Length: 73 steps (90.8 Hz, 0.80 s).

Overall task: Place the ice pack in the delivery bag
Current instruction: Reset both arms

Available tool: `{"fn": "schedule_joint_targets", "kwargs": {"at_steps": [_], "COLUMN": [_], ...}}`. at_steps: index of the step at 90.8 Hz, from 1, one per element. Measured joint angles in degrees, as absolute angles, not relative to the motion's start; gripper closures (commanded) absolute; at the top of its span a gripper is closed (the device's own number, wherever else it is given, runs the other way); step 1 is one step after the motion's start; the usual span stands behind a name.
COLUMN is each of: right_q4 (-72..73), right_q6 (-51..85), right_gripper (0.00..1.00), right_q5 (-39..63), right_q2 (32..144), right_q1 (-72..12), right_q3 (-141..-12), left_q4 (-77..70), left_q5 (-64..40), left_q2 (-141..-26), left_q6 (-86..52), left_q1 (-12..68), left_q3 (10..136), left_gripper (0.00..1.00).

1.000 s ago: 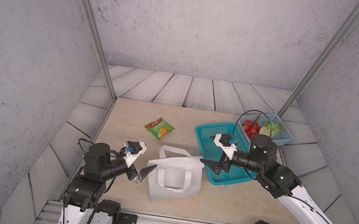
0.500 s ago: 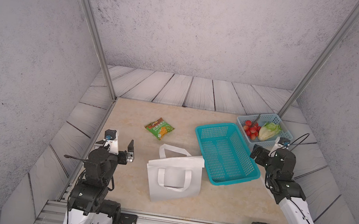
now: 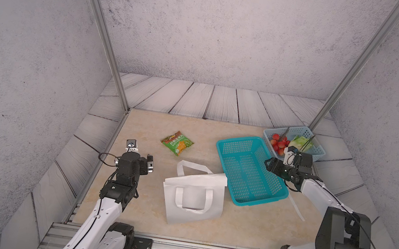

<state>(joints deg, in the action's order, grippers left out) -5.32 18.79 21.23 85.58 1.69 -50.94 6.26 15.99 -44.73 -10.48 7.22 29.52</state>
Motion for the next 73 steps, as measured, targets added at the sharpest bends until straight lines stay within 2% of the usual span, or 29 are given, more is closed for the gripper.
{"fn": "schedule_joint_targets", "kwargs": {"at_steps": [18, 34, 43, 56, 64, 73], "right_q4": [-6.0, -8.4, -5.7, 1.7, 9.7, 14.5], "right_q6": [17.7, 14.1, 13.2, 13.0, 12.3, 10.5], "right_gripper": [0.13, 0.01, 0.01, 0.01, 0.01, 0.01], "right_q5": [22.3, 17.1, 11.4, -2.2, -8.5, -12.4], "right_q2": [90.8, 87.4, 78.9, 68.1, 69.4, 78.0], "right_q1": [-10.4, -10.3, -6.8, -1.9, -1.2, -1.2], "right_q3": [-59.1, -61.3, -55.4, -42.3, -33.4, -28.8], "left_q4": [5.1, 4.8, 3.6, 0.4, -2.2, -6.0], "left_q5": [16.7, 17.9, 18.3, 20.0, 20.9, 20.9], "left_q2": [-44.2, -44.4, -45.1, -47.9, -50.9, -57.6], "left_q6": [-10.5, -10.3, -10.4, -10.6, -10.5, -10.0], "left_q1": [7.1, 6.2, 6.0, 5.9, 5.7, 5.3], "left_q3": [28.0, 27.6, 26.6, 22.9, 20.5, 20.1], "left_gripper": [0.0, 0.0, 0.0, 0.0, 0.0, 0.0]}}
